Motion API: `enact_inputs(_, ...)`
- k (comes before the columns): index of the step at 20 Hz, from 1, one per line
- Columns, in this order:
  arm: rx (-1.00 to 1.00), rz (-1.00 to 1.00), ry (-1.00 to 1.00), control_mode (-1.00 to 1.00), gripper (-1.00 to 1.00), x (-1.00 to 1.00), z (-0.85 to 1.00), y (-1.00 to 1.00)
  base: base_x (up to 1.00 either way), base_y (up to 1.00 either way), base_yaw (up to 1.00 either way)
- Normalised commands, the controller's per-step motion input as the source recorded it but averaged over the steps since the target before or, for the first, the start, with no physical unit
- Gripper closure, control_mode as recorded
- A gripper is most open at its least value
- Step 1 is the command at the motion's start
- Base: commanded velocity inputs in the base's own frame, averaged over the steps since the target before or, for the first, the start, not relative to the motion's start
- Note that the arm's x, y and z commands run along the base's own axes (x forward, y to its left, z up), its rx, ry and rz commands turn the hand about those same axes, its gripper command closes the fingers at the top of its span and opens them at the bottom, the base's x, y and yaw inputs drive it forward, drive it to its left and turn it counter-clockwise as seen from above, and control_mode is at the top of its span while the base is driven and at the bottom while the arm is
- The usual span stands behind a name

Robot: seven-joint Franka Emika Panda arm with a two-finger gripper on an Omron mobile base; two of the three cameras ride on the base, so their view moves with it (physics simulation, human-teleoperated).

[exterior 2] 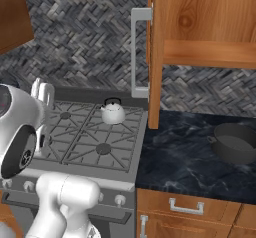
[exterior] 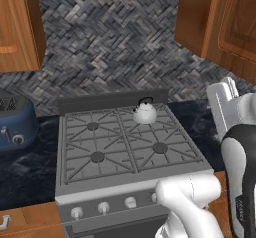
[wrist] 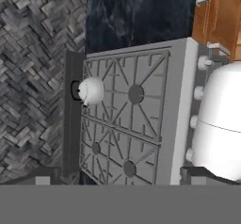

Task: Pick the kettle from the cabinet and place it on a stove burner. Then pick the pot from the counter and place it on another stove burner. Finally, turn both burners on.

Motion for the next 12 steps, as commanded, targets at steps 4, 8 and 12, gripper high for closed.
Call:
enact_inputs(4,0.31,0.08,-0.2,-1.0,-1.0,-0.59,0.19,-0.31,0.0,0.0,0.0)
enact_inputs(8,0.26,0.07,-0.17,-1.0,-1.0,-0.41,0.19,-0.28,0.0,0.0,0.0)
enact_inputs(12,0.0,0.0,0.0,-1.0,-1.0,0.0,0.0,0.0,0.0,0.0,0.0)
